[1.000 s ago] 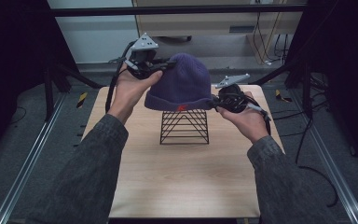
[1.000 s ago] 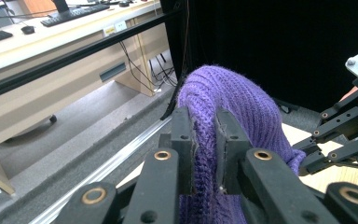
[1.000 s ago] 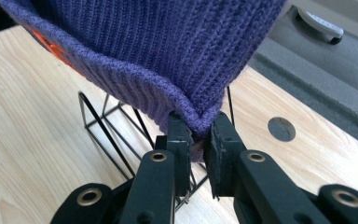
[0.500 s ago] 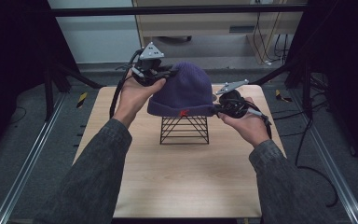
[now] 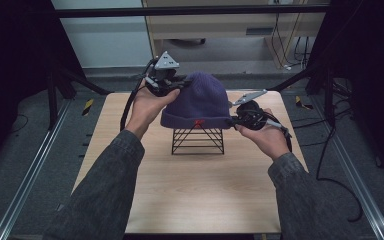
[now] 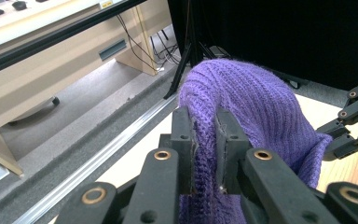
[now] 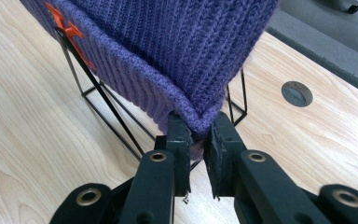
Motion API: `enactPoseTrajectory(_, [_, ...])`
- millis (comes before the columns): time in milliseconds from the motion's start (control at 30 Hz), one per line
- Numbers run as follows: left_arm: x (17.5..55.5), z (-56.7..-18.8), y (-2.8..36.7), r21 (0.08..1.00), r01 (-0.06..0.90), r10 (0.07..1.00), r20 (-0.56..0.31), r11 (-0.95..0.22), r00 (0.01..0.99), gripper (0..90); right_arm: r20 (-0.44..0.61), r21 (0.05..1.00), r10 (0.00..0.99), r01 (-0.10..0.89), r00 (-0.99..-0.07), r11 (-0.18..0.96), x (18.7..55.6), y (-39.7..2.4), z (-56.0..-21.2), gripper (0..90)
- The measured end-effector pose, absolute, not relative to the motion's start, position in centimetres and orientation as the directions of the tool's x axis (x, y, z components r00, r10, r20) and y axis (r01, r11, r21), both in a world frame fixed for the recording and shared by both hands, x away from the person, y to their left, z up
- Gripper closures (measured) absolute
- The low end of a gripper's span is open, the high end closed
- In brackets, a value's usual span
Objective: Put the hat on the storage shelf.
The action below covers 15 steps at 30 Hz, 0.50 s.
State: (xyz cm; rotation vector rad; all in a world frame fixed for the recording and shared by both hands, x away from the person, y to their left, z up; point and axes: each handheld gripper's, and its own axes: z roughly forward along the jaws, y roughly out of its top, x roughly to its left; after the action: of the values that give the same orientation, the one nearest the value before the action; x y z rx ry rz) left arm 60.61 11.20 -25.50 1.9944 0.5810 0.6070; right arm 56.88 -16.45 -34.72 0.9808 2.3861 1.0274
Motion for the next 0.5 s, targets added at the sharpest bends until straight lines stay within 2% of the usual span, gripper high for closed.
enactPoseTrajectory(233, [60.8,-26.6,11.7,0.887,0.169,0.620,0.154,-0.430,0.769,79.6,-0.040,0.734,0.717,0.467,-0.696,0.494,56.8,-16.2,-35.4,80.5])
enactPoseTrajectory(500, [60.8,-26.9,11.7,0.875,0.172,0.616,0.167,-0.452,0.770,79.6,-0.040,0.727,0.716,0.472,-0.697,0.500,56.8,-16.2,-35.8,80.3])
